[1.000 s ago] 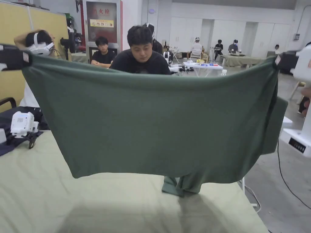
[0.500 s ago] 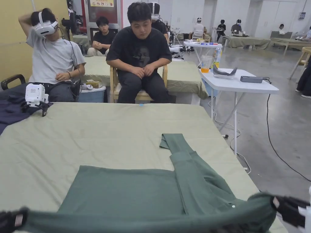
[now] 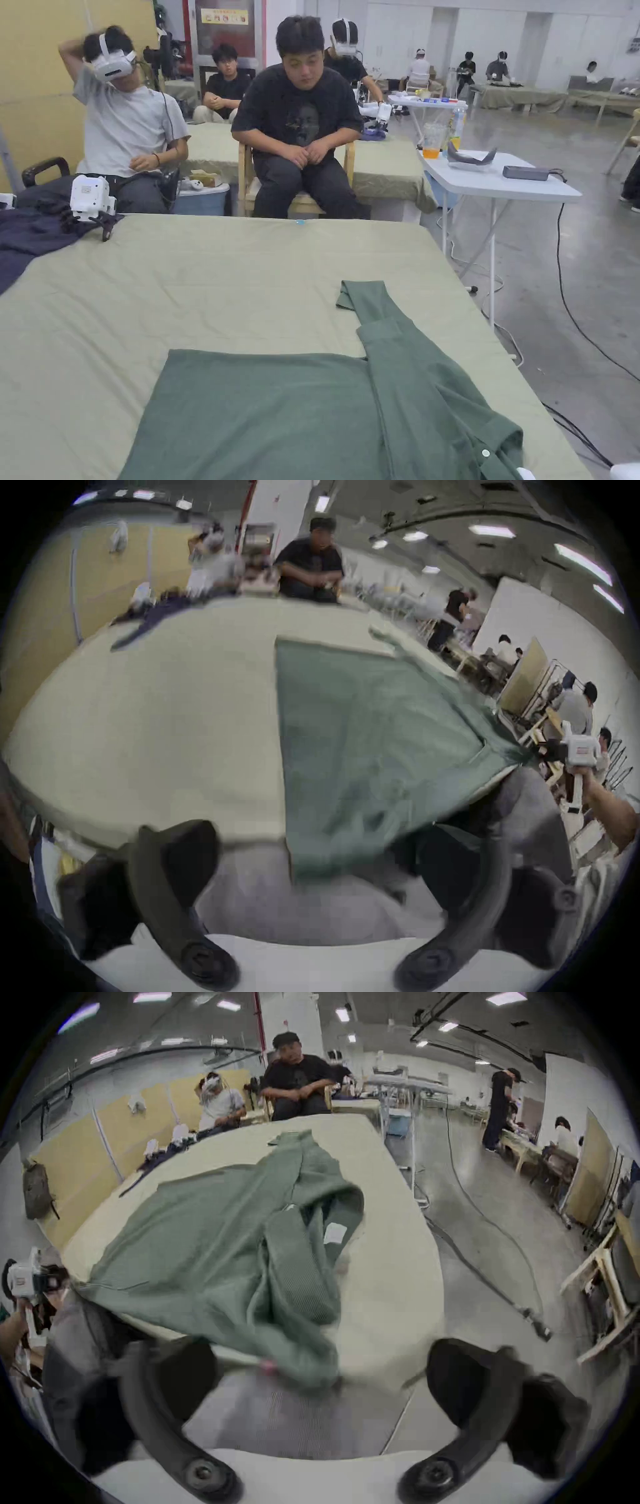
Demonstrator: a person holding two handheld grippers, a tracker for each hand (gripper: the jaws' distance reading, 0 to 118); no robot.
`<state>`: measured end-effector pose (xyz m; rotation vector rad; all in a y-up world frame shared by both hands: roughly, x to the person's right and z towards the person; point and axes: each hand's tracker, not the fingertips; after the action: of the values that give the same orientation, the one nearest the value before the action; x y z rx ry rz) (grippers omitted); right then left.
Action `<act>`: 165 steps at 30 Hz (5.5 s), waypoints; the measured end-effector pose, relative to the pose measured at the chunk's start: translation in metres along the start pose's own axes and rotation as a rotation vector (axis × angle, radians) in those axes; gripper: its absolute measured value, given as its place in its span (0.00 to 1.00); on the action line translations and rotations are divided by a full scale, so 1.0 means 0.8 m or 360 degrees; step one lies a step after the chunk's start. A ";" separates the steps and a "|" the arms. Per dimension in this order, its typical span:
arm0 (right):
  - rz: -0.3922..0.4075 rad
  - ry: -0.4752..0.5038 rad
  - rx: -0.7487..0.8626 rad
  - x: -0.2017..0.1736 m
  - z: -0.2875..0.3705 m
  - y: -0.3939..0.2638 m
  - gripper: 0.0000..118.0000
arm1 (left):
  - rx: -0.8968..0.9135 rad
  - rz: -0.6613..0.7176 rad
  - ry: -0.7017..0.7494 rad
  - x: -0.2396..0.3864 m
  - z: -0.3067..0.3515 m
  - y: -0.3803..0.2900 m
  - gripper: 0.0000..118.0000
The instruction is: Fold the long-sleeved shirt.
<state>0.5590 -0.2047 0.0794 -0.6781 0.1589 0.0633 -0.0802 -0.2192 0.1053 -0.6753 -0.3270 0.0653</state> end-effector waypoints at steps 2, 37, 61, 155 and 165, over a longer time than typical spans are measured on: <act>0.0059 -0.0035 0.0171 -0.006 0.014 0.069 1.00 | 0.0175 0.0022 -0.0043 -0.004 -0.020 0.061 1.00; -0.0253 0.0027 -0.0084 -0.055 -0.383 0.498 1.00 | 0.0561 0.0106 0.0233 0.016 -0.168 0.291 0.03; -0.0178 -0.0119 -0.0578 -0.044 -0.722 0.482 0.14 | 0.0203 0.0310 0.0280 -0.082 -0.332 0.234 0.03; 0.0019 -0.0126 0.0138 -0.123 -0.311 0.282 0.08 | -0.0174 -0.0056 0.0532 -0.113 -0.429 0.233 0.53; -0.0184 -0.0265 0.0112 -0.042 -0.305 0.307 0.12 | -0.0243 -0.0086 0.0392 -0.109 -0.423 0.232 0.10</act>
<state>0.4678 -0.1670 -0.2542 -0.6075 -0.0383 0.0032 -0.0468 -0.2932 -0.2821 -0.8159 -0.1133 -0.0948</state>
